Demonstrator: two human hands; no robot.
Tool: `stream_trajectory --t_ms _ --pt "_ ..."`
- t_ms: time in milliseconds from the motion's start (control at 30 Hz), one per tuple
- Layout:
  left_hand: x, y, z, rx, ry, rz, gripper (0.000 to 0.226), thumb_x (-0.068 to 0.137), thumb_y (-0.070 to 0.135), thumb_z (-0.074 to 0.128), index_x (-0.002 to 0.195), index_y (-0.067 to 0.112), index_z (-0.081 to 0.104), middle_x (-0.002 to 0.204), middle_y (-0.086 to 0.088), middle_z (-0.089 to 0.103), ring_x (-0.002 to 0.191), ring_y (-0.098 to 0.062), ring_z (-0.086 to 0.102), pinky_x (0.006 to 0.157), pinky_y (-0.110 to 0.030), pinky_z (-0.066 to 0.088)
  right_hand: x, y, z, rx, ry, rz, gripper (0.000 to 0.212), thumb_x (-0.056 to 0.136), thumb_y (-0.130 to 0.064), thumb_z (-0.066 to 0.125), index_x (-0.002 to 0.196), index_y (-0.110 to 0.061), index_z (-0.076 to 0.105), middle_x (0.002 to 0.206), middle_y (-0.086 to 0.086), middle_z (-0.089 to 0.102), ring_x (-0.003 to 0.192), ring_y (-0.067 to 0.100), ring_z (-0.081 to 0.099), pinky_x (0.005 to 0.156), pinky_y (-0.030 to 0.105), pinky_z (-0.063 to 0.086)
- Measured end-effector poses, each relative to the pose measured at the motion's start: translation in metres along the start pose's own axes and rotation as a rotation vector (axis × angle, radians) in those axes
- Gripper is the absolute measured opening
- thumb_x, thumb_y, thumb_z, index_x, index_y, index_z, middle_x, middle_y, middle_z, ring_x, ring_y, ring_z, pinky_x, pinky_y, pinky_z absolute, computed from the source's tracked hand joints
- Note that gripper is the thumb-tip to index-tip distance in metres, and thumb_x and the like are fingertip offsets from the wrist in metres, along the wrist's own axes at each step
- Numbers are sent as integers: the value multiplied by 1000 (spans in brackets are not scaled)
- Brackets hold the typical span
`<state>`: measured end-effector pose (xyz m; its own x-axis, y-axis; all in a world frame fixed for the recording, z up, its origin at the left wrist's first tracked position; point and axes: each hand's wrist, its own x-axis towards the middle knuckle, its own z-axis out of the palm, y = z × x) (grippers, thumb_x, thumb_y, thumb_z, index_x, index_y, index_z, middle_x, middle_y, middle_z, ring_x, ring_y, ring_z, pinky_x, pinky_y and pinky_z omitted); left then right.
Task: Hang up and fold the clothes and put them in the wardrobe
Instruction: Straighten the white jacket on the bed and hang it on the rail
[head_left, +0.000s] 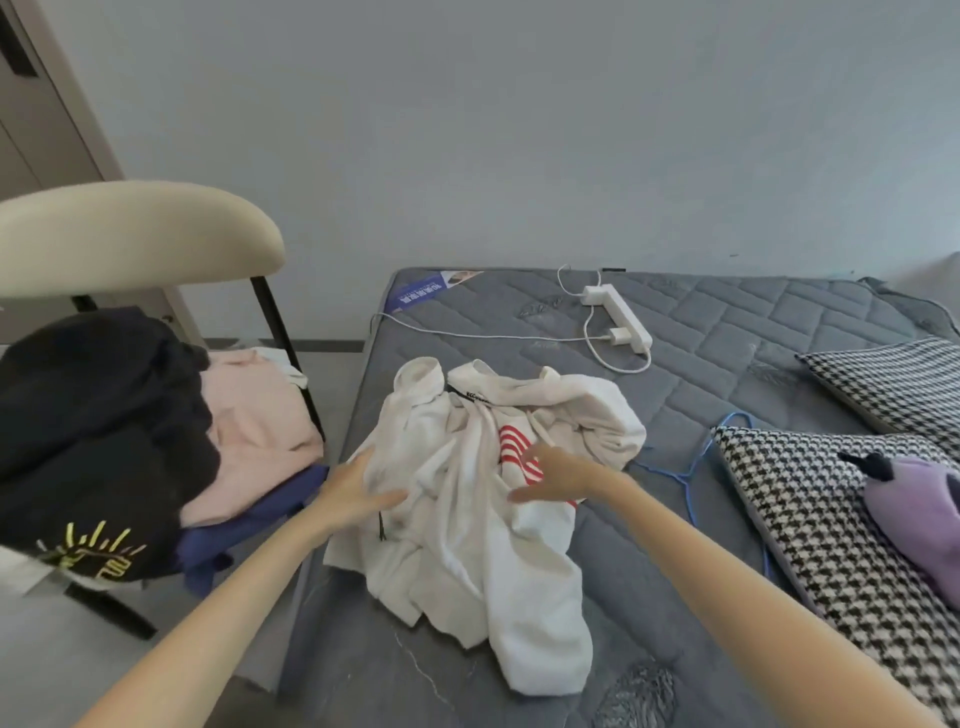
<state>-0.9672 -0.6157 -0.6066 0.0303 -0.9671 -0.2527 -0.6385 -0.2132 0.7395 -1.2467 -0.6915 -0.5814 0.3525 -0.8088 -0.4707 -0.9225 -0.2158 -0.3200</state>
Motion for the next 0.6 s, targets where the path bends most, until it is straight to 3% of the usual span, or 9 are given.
stream_trajectory --t_ms 67,133,200,267,300,367,433,533,600 --pt "-10 -24 11 94 -20 -136 100 80 45 73 153 17 11 159 -3 18 144 -24 21 116 -39 25 -10 4 29 110 -176 75 105 76 -64 68 152 -25 7 154 0 28 128 25 43 87 35 49" --pt "-21 -40 23 33 -7 -267 113 76 50 75 154 16 0 160 -8 11 145 -27 17 117 -41 22 -19 5 56 170 -266 140 119 72 -66 69 150 -33 -13 155 2 25 118 27 49 76 33 52" --pt "-29 -49 37 -85 47 -327 119 75 49 77 153 14 -7 159 -10 12 144 -28 19 116 -41 24 -25 6 82 257 -249 190 125 73 -63 71 149 -30 -22 155 5 22 123 30 46 84 35 49" --pt "-35 -54 50 -292 95 -381 112 78 40 77 153 12 -2 158 -6 14 141 -27 25 113 -41 30 -29 5 105 391 -175 260 115 79 -53 71 151 -19 -11 147 10 34 121 28 46 89 35 46" --pt "-37 -55 56 -405 90 -428 101 80 36 76 152 12 8 157 -4 17 138 -27 30 108 -42 34 -31 5 115 423 -107 282 97 84 -47 68 150 -14 5 137 11 42 112 24 49 85 32 45" --pt "-40 -58 65 -596 81 -523 66 85 28 72 139 11 39 146 -7 40 125 -28 45 97 -42 43 -33 4 127 454 57 263 45 93 -35 56 127 -10 42 121 9 52 93 17 50 74 28 41" --pt "-42 -58 69 -726 132 -540 32 90 14 65 119 6 54 130 -15 57 107 -27 55 86 -39 48 -38 2 124 554 165 219 13 96 -25 47 95 -13 50 104 7 56 82 16 50 65 28 39" --pt "-41 -53 67 -802 205 -499 26 95 3 52 120 0 55 120 -17 60 106 -31 57 78 -37 51 -48 3 98 770 378 198 23 92 -11 43 70 -17 41 76 0 46 74 20 43 60 31 31" --pt "-42 -48 62 -766 225 -468 20 95 3 48 114 4 55 108 -13 60 99 -29 58 65 -33 53 -59 8 73 1026 546 284 24 86 -10 46 64 -18 39 68 -1 42 66 18 38 56 31 26"
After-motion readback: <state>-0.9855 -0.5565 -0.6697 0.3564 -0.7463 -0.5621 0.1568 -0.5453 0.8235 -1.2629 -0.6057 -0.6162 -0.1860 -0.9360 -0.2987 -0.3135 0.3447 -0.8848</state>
